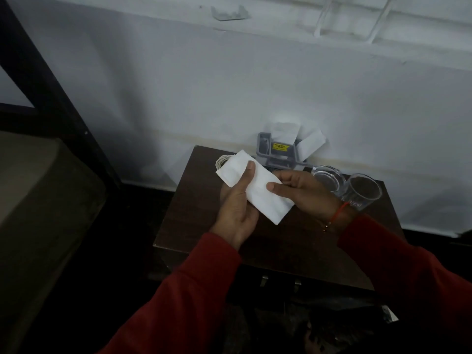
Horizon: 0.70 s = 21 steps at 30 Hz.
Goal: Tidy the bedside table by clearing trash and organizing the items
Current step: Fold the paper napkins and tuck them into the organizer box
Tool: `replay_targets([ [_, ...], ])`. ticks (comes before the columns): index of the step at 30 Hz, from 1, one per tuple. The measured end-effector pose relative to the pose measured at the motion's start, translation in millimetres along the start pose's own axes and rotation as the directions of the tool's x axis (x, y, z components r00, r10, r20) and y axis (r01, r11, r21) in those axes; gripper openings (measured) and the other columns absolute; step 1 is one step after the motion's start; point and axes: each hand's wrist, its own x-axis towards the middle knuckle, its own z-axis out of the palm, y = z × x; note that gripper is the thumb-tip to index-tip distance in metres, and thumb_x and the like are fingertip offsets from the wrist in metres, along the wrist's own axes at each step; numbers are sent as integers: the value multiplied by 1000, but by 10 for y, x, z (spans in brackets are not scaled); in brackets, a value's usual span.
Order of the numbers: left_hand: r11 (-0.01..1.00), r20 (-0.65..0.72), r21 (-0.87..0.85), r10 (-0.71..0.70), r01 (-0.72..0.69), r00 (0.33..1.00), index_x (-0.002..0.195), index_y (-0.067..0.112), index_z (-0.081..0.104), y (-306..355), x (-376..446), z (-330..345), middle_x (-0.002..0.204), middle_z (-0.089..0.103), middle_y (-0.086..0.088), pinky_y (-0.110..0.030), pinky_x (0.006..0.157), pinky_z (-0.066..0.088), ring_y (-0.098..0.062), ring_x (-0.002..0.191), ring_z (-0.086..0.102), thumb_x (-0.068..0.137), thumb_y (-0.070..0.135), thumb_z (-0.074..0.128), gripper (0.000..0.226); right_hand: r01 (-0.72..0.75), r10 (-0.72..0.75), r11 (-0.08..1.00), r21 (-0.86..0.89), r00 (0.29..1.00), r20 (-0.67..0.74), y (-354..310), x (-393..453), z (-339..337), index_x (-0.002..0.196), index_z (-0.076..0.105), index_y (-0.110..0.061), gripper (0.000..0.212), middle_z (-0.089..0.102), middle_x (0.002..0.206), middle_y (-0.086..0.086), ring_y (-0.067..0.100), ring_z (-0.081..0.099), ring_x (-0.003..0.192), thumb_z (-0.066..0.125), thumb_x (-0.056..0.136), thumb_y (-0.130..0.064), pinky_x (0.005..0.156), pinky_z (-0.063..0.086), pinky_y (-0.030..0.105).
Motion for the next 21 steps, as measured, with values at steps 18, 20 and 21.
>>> replay_targets([
  [18,987,-133,120,123,-107,983,101,10,74,25,55,-19,97,78,-5,-27,68,63,-17,91,74,90,4,73,12,128,61,898,422,912,-407,-66,-53,1,107,68,-10,15,77,100,8,26,77,85,66,93,-8,56,62,35],
  [20,988,-137,122,114,-98,984,98,11,74,29,55,-15,92,79,-3,-28,66,63,-16,87,75,90,4,73,11,159,3,926,342,904,-428,-104,-40,-26,103,70,-10,12,77,98,8,25,77,83,66,92,-7,54,62,32],
  [21,988,-141,123,109,-92,984,99,11,74,31,56,-12,94,79,-3,-28,66,63,-16,87,75,90,4,73,12,170,-22,935,313,905,-426,-129,-31,-42,100,71,-10,10,78,94,6,25,77,80,66,92,-6,54,62,30],
])
